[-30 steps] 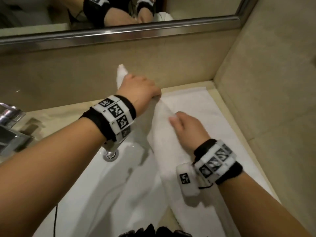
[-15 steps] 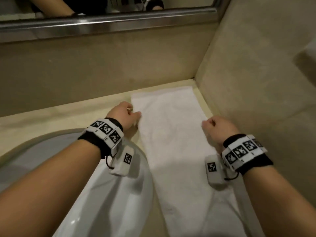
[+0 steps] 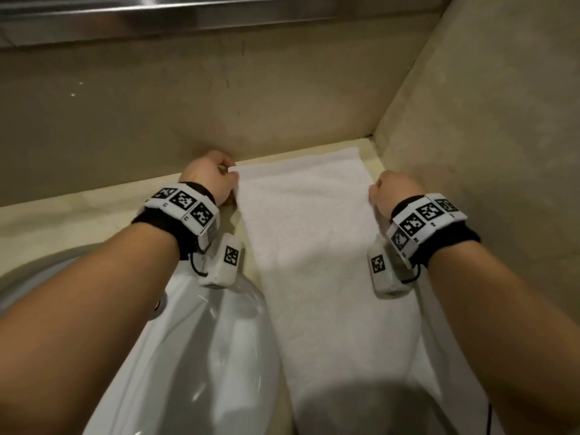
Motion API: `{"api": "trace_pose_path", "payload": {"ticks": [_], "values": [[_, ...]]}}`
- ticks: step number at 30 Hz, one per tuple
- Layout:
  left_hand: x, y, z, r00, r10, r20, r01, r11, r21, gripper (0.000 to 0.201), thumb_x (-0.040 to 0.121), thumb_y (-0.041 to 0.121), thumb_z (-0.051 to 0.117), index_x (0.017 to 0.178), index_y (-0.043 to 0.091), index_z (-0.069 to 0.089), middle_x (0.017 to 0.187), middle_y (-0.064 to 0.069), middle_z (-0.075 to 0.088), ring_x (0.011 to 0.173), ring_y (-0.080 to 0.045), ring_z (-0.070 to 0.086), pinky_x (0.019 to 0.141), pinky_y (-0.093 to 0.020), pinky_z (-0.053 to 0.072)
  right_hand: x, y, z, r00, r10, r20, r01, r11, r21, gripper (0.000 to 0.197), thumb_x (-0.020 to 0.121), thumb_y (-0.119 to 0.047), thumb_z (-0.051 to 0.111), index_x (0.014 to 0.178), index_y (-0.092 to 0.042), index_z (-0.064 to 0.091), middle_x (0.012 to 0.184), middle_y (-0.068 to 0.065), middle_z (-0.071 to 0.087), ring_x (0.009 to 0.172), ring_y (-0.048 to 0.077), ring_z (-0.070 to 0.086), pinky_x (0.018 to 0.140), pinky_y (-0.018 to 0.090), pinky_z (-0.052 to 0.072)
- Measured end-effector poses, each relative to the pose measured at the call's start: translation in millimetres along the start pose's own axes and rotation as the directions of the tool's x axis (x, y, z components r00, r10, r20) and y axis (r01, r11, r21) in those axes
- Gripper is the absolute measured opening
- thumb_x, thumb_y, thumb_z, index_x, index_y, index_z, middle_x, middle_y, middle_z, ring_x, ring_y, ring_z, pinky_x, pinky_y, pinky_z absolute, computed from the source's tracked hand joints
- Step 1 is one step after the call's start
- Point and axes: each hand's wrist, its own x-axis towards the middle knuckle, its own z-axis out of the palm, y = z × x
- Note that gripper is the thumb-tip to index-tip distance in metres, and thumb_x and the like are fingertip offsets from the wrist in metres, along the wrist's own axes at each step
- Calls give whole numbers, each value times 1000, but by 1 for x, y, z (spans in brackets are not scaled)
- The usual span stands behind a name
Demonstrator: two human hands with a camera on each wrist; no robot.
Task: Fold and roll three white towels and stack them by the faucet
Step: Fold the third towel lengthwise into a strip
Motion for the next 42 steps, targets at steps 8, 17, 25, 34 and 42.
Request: {"api": "trace_pose_path", "payload": {"ticks": [8,17,25,34,42], "values": [[-10,-3,4,999,-9,33,13,990,-140,34,82,27,62,112,15,51,82,-1,61,85,-25,62,82,-35,51,-5,5,0,999,-24,-25,24,1000,0,36,94,-32,42,115,-3,49,113,16,59,98,32,54,72,31,36],[-36,3,5,963,-45,266,128,943,-306,21,76,31,71,82,20,54,79,-1,65,69,-17,65,68,-33,58,-15,8,-4,1000,-4,7,3,997,79,42,93,-35,44,120,-3,46,119,16,57,106,34,54,76,32,37],[-54,-2,9,964,-62,258,146,936,-321,21,85,24,62,74,14,47,65,-3,58,57,-16,61,48,-19,54,-35,18,2,999,2,-42,2,994,105,26,92,-22,49,108,-2,51,109,19,60,100,34,54,74,31,35],[-88,1,23,925,-27,378,130,960,-249,16,86,22,60,73,14,56,69,-3,62,58,-16,61,43,-19,53,-108,65,12,988,15,156,-49,975,217,17,87,-32,55,85,-17,46,87,2,51,85,22,49,69,27,34],[-98,3,22,892,-138,429,347,820,-456,25,88,24,58,71,7,52,67,-12,58,55,-20,61,52,-23,57,-117,64,28,987,149,-62,-137,976,171,35,96,-25,40,115,3,51,121,24,56,111,36,52,86,33,41]]}}
